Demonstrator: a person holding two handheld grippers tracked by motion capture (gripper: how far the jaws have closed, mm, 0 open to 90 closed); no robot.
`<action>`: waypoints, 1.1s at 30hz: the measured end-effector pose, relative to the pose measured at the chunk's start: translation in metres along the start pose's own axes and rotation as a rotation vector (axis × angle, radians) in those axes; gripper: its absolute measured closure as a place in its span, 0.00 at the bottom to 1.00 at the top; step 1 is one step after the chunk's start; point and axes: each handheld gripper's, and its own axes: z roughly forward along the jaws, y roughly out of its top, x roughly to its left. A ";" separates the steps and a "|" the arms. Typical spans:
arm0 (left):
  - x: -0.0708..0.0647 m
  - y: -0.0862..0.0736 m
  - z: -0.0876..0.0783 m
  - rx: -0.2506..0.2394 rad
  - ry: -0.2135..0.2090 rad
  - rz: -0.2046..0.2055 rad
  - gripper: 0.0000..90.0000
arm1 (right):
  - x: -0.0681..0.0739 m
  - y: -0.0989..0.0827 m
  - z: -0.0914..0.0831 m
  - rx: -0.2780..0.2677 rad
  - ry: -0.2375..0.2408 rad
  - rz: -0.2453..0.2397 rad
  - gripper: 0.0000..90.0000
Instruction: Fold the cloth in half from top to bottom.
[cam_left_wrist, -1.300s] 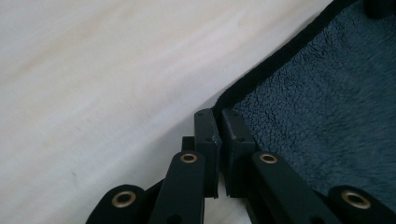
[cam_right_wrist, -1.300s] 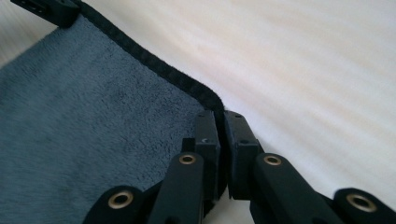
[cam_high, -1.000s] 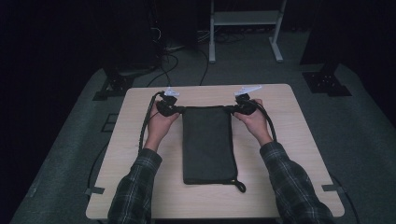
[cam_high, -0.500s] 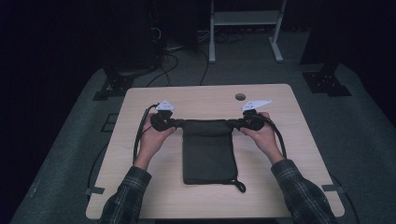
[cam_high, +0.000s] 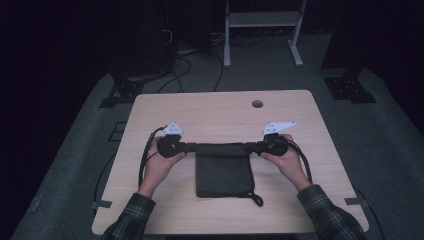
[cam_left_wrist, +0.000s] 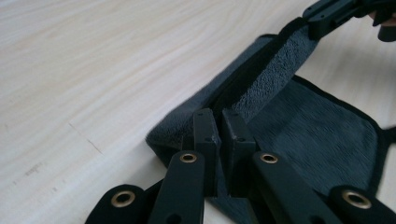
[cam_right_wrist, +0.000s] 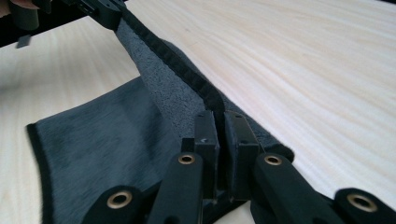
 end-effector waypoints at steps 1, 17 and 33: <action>-0.003 -0.002 -0.001 0.003 -0.004 0.007 0.95 | 0.002 -0.002 -0.001 0.003 0.002 -0.002 0.93; -0.041 -0.034 -0.015 0.053 -0.050 0.023 0.95 | 0.045 -0.027 -0.018 0.032 0.048 -0.054 0.93; -0.051 -0.061 -0.003 0.179 -0.107 -0.004 0.87 | 0.060 -0.056 -0.008 0.158 0.054 -0.079 0.87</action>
